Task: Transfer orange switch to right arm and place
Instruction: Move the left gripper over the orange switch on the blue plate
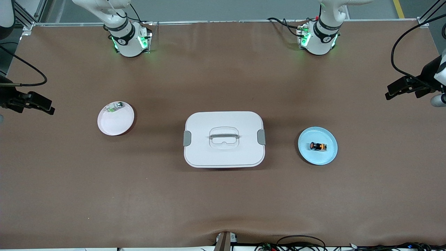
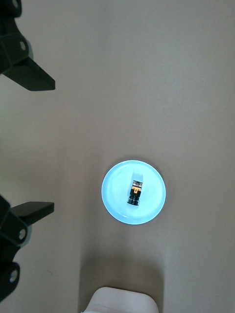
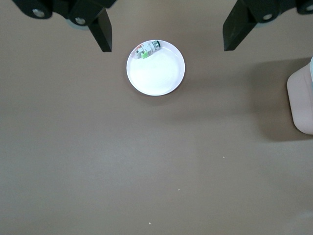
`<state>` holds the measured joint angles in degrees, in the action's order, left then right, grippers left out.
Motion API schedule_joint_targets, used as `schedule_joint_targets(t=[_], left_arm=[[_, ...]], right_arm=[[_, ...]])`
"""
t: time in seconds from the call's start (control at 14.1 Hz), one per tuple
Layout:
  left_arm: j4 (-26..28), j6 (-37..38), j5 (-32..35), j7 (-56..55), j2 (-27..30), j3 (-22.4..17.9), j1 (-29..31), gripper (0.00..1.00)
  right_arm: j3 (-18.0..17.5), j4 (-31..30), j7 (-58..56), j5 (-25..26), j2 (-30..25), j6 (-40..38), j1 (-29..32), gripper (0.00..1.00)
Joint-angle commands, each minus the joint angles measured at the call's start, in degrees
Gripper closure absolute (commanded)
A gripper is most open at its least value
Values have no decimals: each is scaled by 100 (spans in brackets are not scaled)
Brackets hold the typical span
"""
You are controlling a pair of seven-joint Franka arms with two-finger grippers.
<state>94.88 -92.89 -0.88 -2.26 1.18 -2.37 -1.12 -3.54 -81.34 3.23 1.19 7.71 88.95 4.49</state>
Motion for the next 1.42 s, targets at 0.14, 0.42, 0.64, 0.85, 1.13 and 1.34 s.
schedule_joint_targets(t=[0.14,0.42,0.64,0.85,1.13,1.34], left_arm=[[-154,131,0,32,-56,-18,-3,0],[-119,149,-9,33,-56,-9,-29,0],[-145,149,0,-3,-65,70,-152,0],[-93,149,-113,24,-109,97,-143,0],[-57,26,-756,68,-617,88,-125,0],[48,-316,-756,94,-978,97,-152,0]], right_arm=[[-15,-92,81,-4,-111,17,17,0],[-15,-92,81,-4,-111,8,17,0],[-15,-92,81,-5,-111,9,17,0],[-15,-92,90,-4,-111,8,17,0],[-15,-92,81,-4,-111,8,17,0],[-15,-92,81,-4,-111,8,17,0]])
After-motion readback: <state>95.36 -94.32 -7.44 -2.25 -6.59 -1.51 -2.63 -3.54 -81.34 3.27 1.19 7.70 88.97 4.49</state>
